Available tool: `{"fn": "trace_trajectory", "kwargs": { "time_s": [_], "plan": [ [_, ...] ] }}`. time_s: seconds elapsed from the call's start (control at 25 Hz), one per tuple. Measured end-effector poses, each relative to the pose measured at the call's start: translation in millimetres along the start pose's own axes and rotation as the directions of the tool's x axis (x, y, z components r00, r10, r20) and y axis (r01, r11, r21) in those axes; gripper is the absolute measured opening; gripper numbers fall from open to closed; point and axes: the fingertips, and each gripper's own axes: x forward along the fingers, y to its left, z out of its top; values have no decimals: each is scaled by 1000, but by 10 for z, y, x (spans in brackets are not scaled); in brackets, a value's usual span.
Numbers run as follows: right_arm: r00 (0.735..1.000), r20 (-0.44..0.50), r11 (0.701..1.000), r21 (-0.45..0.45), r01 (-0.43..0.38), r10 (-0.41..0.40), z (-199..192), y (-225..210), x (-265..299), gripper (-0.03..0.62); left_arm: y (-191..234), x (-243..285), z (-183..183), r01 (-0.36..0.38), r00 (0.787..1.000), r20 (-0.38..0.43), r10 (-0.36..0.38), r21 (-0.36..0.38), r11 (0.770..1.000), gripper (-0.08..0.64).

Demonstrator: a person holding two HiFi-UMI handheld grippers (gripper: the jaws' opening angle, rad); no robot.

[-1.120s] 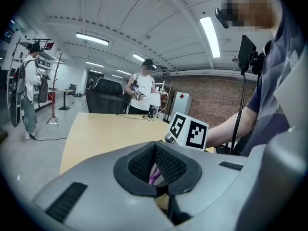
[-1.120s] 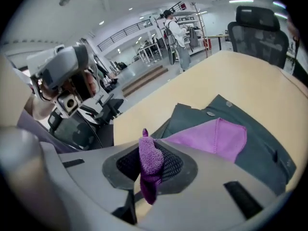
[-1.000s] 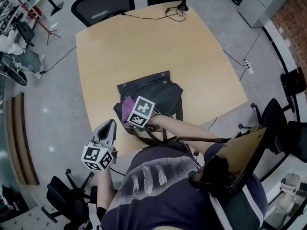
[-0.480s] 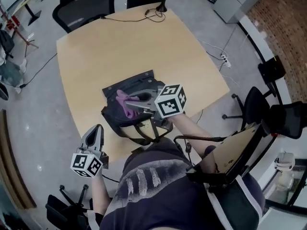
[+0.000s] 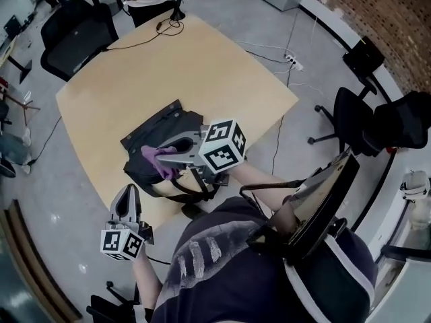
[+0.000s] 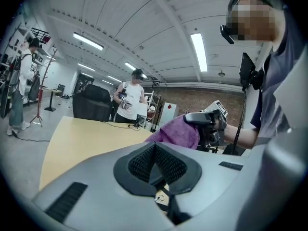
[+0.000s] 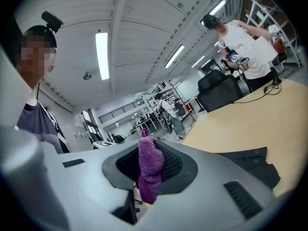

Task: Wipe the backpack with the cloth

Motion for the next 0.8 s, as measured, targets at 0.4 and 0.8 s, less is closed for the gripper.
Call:
{"fn": "trace_trajectory", "kwargs": {
  "time_s": [0.4,0.8],
  "plan": [
    [991,48,991,38,-125,123,-495,296,-1239,57,-1439,9,-535,-88,994,-68,88,15,996,8],
    [979,26,976,85,-202,200,-889,775,-1812,57,-2326,-330,-724,-170,984,-49,170,3,985,8]
  ]
}}
